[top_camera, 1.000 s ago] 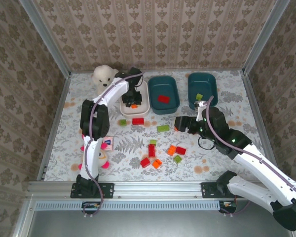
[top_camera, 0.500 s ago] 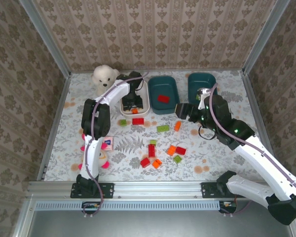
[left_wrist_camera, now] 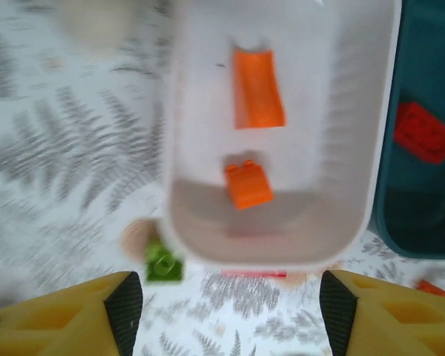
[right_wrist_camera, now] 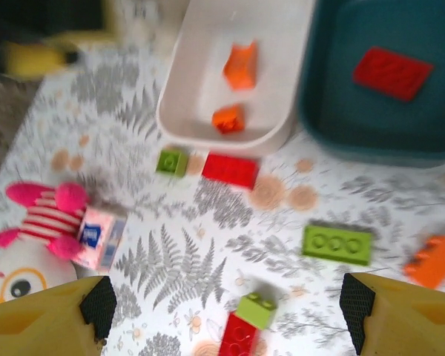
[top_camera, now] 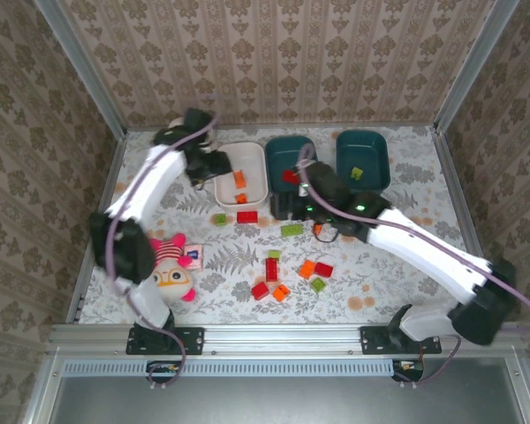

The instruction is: Sort the legos into containers by color

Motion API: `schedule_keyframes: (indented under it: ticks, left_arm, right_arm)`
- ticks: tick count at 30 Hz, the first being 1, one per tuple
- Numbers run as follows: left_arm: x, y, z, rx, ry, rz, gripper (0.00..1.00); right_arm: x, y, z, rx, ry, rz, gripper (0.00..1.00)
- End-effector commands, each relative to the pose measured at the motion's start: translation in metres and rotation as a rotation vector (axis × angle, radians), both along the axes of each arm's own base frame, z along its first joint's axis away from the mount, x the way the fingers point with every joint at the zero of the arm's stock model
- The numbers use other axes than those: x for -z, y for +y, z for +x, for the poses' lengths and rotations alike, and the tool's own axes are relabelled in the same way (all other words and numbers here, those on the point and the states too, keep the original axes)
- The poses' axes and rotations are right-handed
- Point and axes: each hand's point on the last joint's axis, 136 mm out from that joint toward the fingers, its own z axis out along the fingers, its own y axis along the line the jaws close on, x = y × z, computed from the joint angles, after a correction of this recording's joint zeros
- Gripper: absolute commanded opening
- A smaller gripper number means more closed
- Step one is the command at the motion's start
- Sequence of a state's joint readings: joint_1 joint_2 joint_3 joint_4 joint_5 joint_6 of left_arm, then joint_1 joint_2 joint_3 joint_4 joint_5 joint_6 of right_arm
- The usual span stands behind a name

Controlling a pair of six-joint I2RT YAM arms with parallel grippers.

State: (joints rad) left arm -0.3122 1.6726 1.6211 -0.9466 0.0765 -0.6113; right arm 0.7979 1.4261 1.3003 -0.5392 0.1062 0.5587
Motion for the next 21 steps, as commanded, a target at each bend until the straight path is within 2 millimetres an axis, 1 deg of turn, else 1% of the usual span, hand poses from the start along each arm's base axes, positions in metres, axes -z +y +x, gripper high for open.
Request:
schedule_keyframes:
  ticks: [1, 2, 4, 5, 8, 11, 13, 14, 16, 17, 21]
  left_arm:
    - [0.001, 0.033, -0.043, -0.103, 0.002, -0.087, 0.68]
    - [0.002, 0.045, -0.061, -0.127, -0.008, -0.100, 0.68]
    - [0.008, 0.060, -0.091, -0.161, -0.024, -0.112, 0.68]
    - [0.009, 0.066, -0.108, -0.175, -0.041, -0.116, 0.69]
    - [0.012, 0.076, -0.147, -0.207, -0.078, -0.147, 0.71]
    - [0.009, 0.078, -0.174, -0.220, -0.136, -0.188, 0.75]
    - [0.003, 0.078, -0.187, -0.209, -0.183, -0.213, 0.76]
    - [0.001, 0.079, -0.194, -0.205, -0.194, -0.212, 0.77]
    - [-0.004, 0.080, -0.205, -0.187, -0.217, -0.208, 0.79]
    - [-0.006, 0.079, -0.210, -0.171, -0.223, -0.208, 0.80]
    - [-0.008, 0.080, -0.226, -0.138, -0.208, -0.191, 0.82]
  right_arm:
    - [0.017, 0.050, 0.006, -0.037, 0.018, -0.048, 0.82]
    - [0.025, 0.069, 0.008, -0.059, 0.023, -0.067, 0.82]
    - [0.043, 0.096, 0.012, -0.073, 0.041, -0.116, 0.81]
    - [0.054, 0.108, 0.016, -0.075, 0.053, -0.139, 0.81]
    - [0.082, 0.135, 0.027, -0.068, 0.064, -0.200, 0.80]
    - [0.107, 0.152, 0.041, -0.049, 0.065, -0.270, 0.80]
    - [0.121, 0.164, 0.048, -0.048, 0.068, -0.295, 0.81]
    - [0.130, 0.165, 0.053, -0.031, 0.071, -0.321, 0.81]
    - [0.142, 0.166, 0.060, -0.005, 0.067, -0.355, 0.81]
    - [0.152, 0.165, 0.063, 0.008, 0.074, -0.378, 0.81]
    - [0.171, 0.175, 0.068, 0.012, 0.095, -0.378, 0.81]
